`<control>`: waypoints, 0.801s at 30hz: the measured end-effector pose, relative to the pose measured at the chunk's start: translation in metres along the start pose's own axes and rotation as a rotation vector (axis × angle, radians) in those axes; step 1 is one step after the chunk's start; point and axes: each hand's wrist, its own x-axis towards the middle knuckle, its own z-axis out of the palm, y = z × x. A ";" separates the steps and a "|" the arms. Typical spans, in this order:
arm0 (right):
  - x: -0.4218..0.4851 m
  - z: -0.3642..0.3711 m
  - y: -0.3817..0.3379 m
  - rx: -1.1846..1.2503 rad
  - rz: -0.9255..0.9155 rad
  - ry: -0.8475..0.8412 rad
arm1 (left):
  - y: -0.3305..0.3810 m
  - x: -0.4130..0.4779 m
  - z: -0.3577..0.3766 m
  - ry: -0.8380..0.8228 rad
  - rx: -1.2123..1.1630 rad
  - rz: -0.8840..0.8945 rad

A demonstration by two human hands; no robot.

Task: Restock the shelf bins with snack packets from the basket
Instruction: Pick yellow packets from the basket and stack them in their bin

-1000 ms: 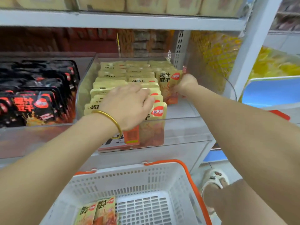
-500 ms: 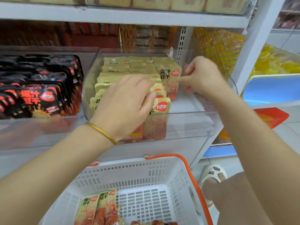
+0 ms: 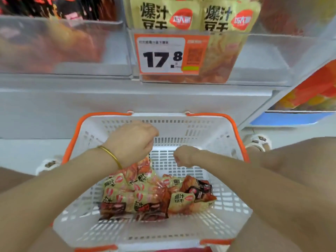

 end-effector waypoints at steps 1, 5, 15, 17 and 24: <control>0.015 0.018 0.002 -0.023 0.009 -0.016 | 0.001 0.001 0.004 -0.027 0.025 -0.002; 0.048 0.071 0.001 -0.054 0.076 -0.086 | 0.003 0.006 0.017 -0.072 0.108 0.018; 0.049 0.059 0.012 0.099 0.012 -0.029 | -0.002 0.015 0.021 -0.175 0.059 -0.069; 0.035 0.033 0.010 0.081 -0.054 -0.002 | 0.000 0.014 0.022 -0.214 0.029 -0.084; -0.068 -0.068 -0.003 0.274 -0.252 0.223 | 0.007 0.021 0.019 -0.318 -0.178 -0.160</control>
